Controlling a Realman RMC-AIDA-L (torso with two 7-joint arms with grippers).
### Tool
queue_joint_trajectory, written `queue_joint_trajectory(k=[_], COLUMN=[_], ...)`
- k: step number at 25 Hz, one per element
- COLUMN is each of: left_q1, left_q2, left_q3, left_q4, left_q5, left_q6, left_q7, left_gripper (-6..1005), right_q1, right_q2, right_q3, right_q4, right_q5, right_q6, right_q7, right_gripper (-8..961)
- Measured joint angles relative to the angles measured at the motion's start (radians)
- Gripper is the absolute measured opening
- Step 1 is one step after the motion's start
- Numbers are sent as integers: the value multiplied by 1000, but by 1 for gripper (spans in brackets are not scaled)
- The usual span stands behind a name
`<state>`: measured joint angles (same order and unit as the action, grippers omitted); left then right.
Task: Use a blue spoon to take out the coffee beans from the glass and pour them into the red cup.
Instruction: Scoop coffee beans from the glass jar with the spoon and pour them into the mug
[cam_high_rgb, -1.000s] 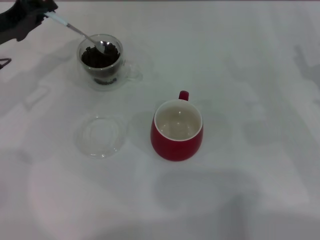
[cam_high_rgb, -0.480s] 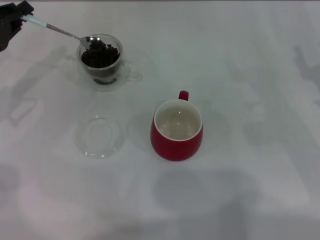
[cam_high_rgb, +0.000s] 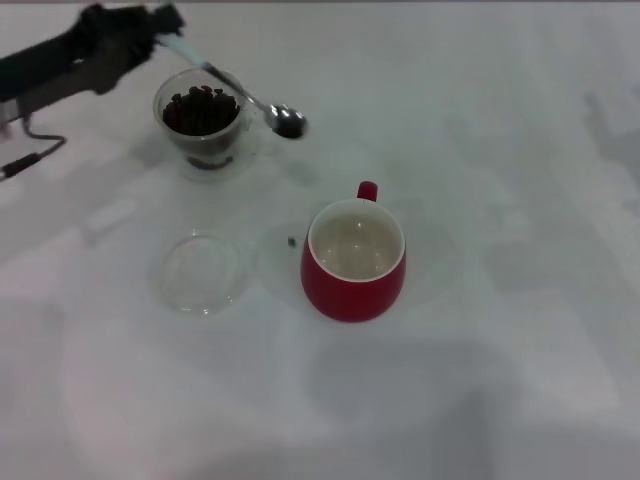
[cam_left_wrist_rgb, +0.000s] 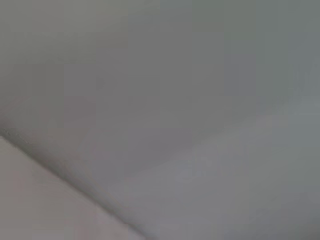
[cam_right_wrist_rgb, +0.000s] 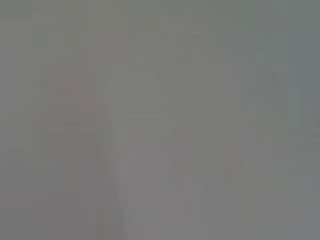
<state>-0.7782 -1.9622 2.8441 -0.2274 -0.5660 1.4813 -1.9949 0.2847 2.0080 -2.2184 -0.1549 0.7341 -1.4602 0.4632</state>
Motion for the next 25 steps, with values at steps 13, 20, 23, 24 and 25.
queue_joint_trajectory(k=[13, 20, 23, 24, 25], left_q1=[-127, -183, -207, -215, -224], left_q2=[-11, -22, -24, -25, -28], left_q3=[0, 1, 1, 1, 1], left_q4=[-9, -9, -6, -4, -2], left_q5=[256, 307, 341, 352, 360], left_q6=[-12, -21, -21, -19, -17], left_q7=[23, 82, 108, 127, 148], left_gripper=[127, 127, 127, 127, 128], right_q1=[-7, -7, -7, -7, -7], right_q2=[2, 3, 3, 3, 3], right_q3=[-1, -3, -3, -3, -3], right_q4=[-7, -8, -8, -7, -7], right_q5=[-1, -1, -1, -1, -1], right_q6=[0, 0, 0, 0, 0], right_q7=[0, 0, 0, 0, 0], right_gripper=[754, 754, 754, 755, 755])
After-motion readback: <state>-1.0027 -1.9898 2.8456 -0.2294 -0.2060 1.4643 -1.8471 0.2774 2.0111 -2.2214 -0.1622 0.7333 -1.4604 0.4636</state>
